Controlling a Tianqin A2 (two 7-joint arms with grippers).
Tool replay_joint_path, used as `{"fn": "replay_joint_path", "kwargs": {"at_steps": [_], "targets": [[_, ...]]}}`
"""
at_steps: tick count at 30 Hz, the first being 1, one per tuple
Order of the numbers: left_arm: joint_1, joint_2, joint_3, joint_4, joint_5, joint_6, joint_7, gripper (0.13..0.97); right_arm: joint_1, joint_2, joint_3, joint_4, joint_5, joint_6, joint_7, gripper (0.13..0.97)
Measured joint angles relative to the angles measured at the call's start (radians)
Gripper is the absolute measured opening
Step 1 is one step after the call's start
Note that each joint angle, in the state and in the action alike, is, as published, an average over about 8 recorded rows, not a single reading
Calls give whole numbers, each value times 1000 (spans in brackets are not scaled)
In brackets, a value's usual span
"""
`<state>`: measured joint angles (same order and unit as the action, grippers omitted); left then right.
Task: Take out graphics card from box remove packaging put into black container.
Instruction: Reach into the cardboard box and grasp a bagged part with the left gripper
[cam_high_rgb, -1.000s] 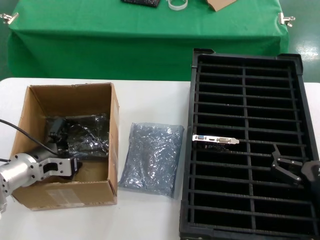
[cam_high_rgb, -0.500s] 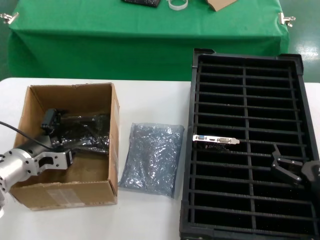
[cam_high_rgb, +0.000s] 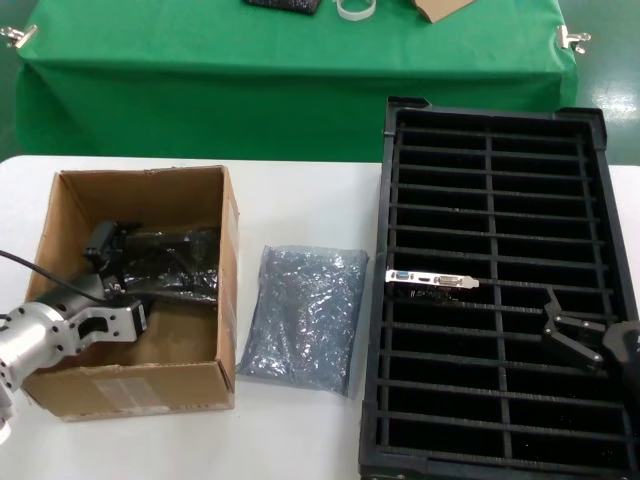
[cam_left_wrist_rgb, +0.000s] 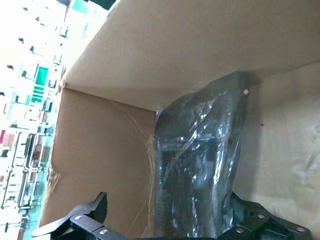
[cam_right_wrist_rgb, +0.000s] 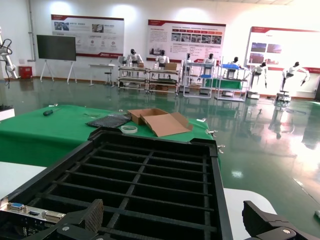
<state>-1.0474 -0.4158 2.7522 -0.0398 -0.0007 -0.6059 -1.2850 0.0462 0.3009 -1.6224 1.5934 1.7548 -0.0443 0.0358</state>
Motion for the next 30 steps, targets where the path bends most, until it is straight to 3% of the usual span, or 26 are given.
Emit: {"fn": "replay_joint_path", "kwargs": {"at_steps": [6,17,23,30], "targets": [[10,9,0,-1,-9,-5,1,821,0,0,0,0,0,0,0,966],[18,20,0,4,-29,-4,11,594,0,0,0,0,0,0,0,966],[17,18,0,4,-42,0,15,431,0,0,0,0,0,0,0,966],[19,9,0,-1,-53,1,17,308,0,0,0,0,0,0,0,966]]}}
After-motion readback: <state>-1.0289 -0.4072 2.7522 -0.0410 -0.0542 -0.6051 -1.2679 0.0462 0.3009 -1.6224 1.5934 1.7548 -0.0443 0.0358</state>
